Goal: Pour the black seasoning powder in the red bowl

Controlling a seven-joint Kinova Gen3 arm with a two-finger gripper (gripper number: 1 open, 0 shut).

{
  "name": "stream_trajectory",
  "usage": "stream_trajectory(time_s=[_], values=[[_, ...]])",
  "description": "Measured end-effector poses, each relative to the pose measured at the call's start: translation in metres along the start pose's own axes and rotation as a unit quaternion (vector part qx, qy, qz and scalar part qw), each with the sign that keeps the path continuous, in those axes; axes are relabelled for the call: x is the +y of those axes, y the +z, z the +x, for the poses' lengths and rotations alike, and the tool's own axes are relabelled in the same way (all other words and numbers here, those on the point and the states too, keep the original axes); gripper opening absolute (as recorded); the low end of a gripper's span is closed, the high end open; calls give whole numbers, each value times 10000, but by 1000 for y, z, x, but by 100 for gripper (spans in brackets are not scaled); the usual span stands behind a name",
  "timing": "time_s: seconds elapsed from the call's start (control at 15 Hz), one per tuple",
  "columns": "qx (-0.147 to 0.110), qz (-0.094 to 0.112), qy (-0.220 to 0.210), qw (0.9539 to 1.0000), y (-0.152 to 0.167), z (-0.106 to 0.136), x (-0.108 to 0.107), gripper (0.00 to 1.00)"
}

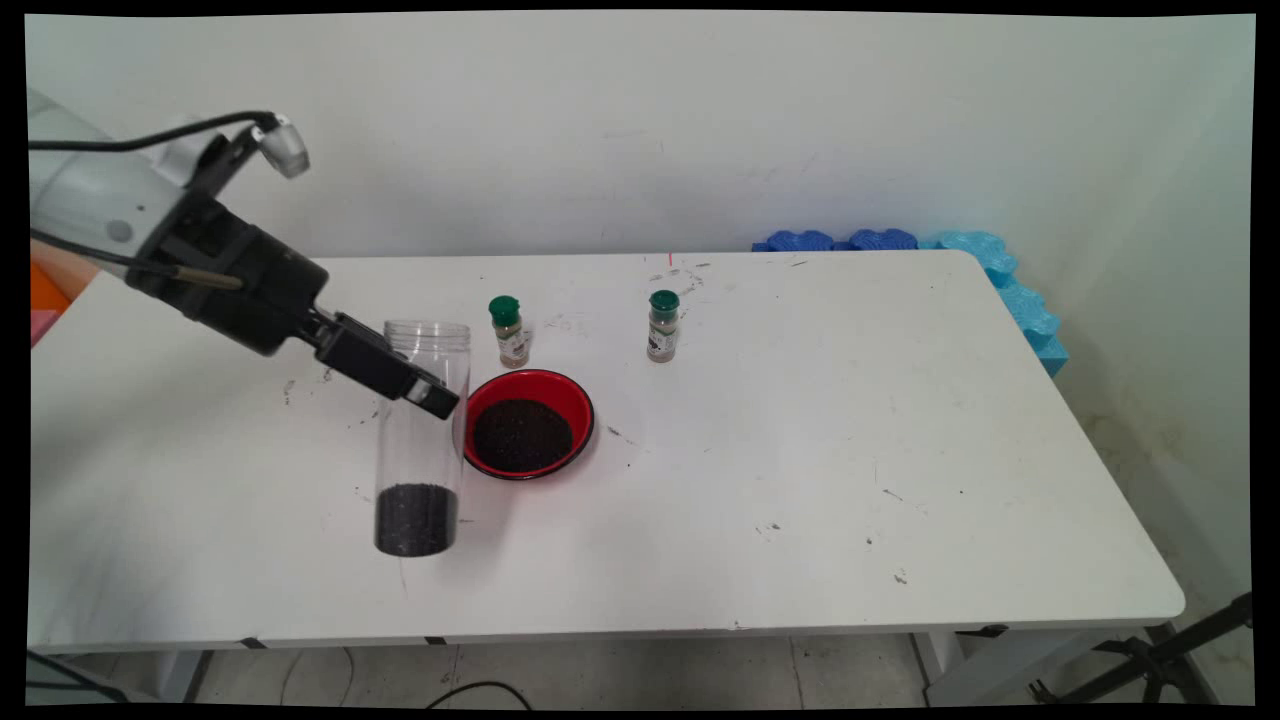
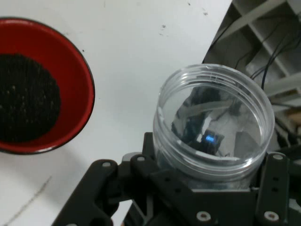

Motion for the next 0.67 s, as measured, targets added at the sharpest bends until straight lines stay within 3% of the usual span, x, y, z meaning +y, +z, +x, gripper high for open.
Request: stream_trajectory(time_s=[0.13,0.33,0.47,0.67], values=[[24,-33,-456,9989,8,-1,-8,0],[58,-80,-1126,9936,19,-2,-20,0],[88,-106,-1580,9873,25,-3,-27,0],[172,-159,-2416,9701,33,-5,-39,0]])
